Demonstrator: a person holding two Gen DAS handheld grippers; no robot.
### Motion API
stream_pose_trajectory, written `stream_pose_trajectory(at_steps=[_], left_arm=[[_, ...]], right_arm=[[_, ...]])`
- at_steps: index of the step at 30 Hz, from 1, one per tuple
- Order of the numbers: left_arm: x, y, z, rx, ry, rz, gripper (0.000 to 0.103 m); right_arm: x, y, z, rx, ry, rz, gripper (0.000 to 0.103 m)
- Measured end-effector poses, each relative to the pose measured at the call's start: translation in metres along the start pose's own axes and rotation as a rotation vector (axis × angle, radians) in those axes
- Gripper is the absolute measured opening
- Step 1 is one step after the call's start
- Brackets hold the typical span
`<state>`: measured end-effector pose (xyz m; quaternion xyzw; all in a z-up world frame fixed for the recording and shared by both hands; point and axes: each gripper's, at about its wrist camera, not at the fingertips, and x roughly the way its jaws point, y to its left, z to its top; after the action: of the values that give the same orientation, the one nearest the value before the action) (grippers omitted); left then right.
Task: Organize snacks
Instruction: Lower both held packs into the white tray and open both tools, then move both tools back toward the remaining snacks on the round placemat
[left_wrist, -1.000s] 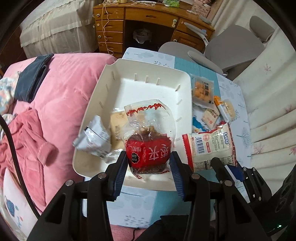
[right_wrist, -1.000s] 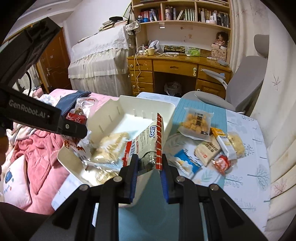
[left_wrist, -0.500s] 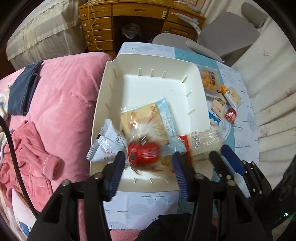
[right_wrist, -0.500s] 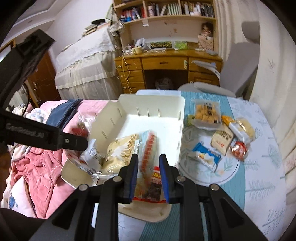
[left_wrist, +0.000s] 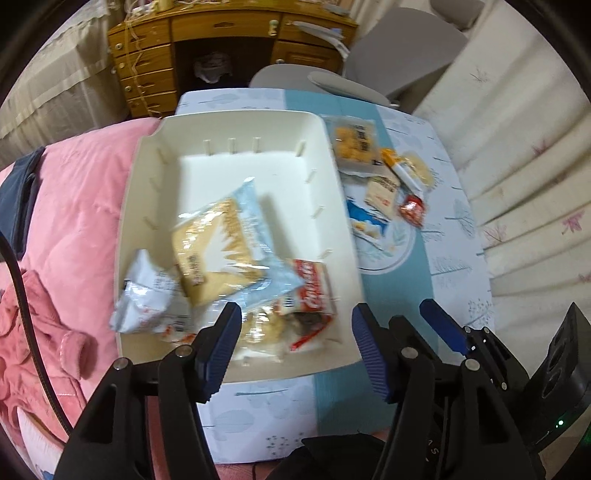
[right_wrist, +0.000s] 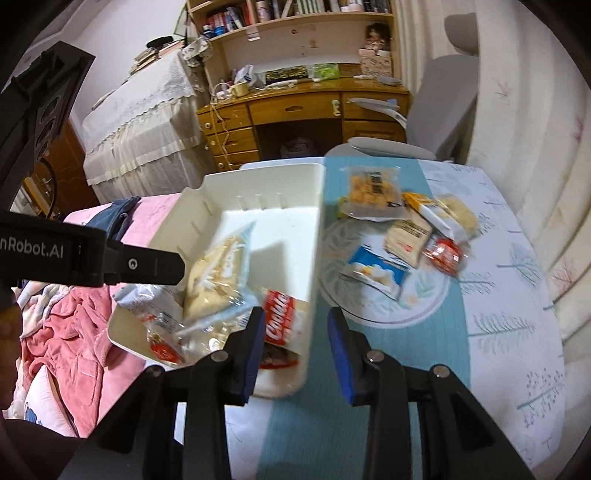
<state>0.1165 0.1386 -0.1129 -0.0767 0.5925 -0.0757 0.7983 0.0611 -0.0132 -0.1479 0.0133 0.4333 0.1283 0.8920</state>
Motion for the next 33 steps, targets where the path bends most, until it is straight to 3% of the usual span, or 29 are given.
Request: stream_pose_trajectory(at_steps=[10, 23, 26, 33], left_arm=[[0.014, -0.060, 0.000, -0.002, 0.008, -0.027, 0.065], [0.046, -0.120, 0.017, -0.131, 0.016, 0.028, 0.075], [0.056, -0.127, 0.022, -0.177, 0.018, 0.039, 0.076], [0.089, -0.137, 0.038, -0.299, 0.061, 0.107, 0.079]], right_arm=[[-0.013, -0.056, -0.007, 0.013, 0.047, 0.000, 0.035], [-0.008, -0.142, 0.008, 0.031, 0.114, 0.063, 0.035], [-0.003, -0.161, 0.014, 0.039, 0.121, 0.072, 0.047], [0.015, -0.194, 0.029, 0.032, 0.139, 0.092, 0.049]])
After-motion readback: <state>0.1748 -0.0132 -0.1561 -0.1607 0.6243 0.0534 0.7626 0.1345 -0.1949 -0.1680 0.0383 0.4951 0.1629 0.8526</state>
